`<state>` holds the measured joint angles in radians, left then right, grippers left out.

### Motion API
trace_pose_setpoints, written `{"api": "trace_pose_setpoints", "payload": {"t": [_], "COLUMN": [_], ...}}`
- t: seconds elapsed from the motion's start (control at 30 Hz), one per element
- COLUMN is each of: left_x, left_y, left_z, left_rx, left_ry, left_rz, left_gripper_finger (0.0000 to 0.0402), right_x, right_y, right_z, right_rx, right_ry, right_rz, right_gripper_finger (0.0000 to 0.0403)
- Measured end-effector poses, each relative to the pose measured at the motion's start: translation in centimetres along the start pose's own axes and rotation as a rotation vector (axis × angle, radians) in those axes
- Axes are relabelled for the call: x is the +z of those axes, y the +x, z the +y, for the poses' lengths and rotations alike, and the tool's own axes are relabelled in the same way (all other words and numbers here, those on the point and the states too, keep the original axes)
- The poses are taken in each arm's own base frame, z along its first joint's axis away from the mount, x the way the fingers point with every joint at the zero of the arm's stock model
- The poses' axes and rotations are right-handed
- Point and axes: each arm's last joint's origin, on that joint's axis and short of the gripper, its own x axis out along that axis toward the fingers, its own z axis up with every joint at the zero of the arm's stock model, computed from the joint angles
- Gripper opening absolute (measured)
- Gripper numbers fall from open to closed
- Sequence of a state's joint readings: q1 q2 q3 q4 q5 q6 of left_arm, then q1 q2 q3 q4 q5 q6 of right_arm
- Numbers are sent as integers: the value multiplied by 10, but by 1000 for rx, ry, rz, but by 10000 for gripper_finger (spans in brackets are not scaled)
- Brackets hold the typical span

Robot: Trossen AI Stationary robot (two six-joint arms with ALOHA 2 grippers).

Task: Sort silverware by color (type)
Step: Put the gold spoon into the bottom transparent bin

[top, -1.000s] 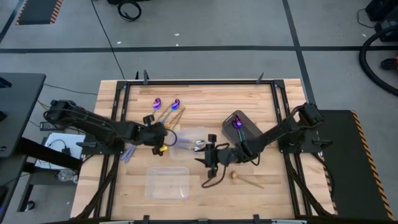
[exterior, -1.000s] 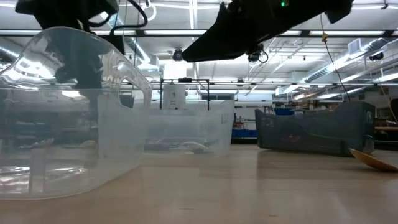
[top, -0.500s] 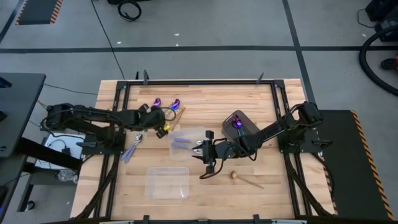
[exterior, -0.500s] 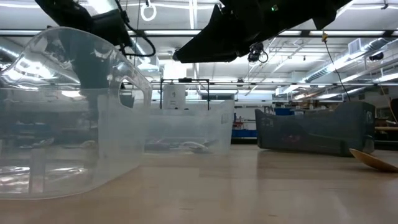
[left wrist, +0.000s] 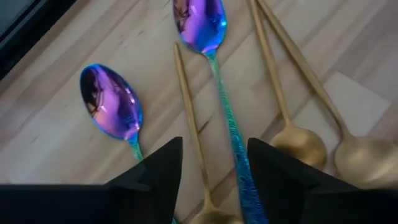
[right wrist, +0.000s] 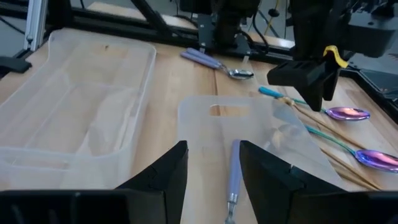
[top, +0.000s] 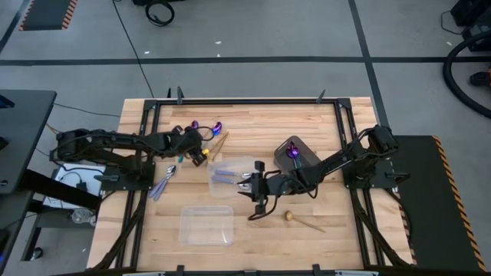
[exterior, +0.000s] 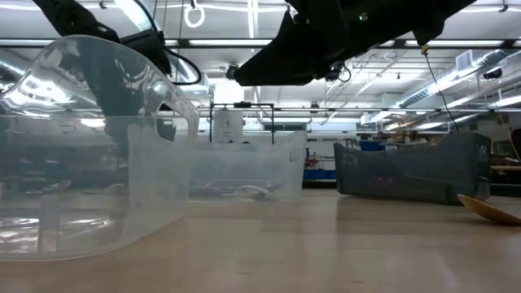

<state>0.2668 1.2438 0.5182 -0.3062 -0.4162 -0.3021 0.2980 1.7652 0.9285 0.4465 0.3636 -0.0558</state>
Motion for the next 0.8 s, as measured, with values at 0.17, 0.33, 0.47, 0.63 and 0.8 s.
{"api": "trace_pose_setpoints", "payload": {"t": [0.17, 0.33, 0.47, 0.63, 0.8], "left_x": [2, 3, 1, -11, -15], "left_y": [4, 6, 9, 17, 20], "left_z": [9, 15, 15, 15, 14], "left_rx": [-18, -8, -8, -19, -29], "left_ry": [-5, -14, -24, -37, -58], "left_rz": [22, 29, 16, -42, -94], "left_gripper_finger": [184, 174, 172, 172, 172], "right_x": [-4, -4, -4, -4, -4], "right_y": [-1, -1, -1, -1, -2], "right_z": [-3, -3, -3, -3, -3], "right_rx": [-9, -10, -10, -11, -10], "right_ry": [15, -1, -3, 1, 20], "right_rz": [-43, -55, -54, -54, -52], "right_gripper_finger": [155, 155, 155, 155, 155]}}
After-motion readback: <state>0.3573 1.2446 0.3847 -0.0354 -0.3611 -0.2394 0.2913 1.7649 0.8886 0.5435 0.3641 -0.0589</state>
